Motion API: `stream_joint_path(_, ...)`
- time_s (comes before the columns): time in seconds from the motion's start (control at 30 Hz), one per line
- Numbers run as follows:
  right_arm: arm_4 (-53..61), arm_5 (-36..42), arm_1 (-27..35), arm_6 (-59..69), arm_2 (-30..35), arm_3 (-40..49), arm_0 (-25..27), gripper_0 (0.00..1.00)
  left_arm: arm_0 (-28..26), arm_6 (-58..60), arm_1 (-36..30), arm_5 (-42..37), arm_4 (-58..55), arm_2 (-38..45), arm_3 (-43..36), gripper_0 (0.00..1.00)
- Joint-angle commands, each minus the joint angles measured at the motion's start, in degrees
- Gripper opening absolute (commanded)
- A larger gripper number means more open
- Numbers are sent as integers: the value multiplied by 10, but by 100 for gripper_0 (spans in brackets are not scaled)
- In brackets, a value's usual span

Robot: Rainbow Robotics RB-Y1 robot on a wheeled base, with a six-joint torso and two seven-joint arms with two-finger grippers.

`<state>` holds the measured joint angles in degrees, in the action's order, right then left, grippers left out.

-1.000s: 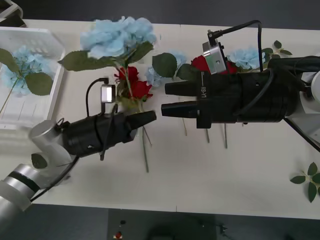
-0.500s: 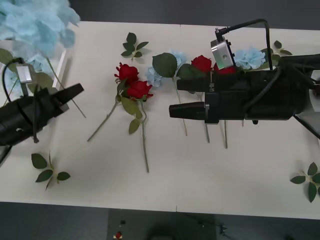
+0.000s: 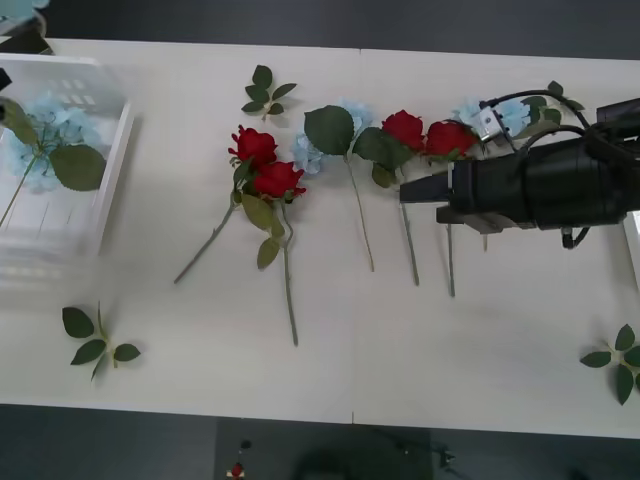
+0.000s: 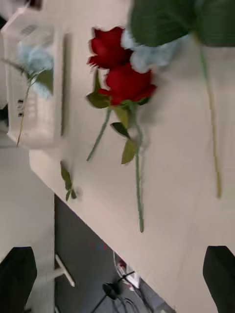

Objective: Put the red flowers into the right box and the blue flowers into the left box

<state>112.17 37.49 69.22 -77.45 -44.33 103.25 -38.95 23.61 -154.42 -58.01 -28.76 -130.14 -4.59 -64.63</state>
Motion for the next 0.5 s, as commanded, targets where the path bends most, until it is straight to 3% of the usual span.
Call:
stream_joint_path(0.03, 3, -16, -1, 46, -47, -65, -74, 100, 18, -6, -40, 4, 30, 0, 48, 0)
stream_joint_path(0.23, -51, -75, -20, 127, -152, -177, -157, 100, 7, -6, -62, 4, 32, 3, 88, 0)
stream_joint_path(0.4, -129, -79, -52, 172, -205, -270, -208, 100, -66, -6, -67, 11, 30, 40, 56, 0)
stream_joint_path(0.5, -177, -79, -73, 200, -231, -321, -228, 100, -137, -6, -65, 45, 33, 68, -14, 0)
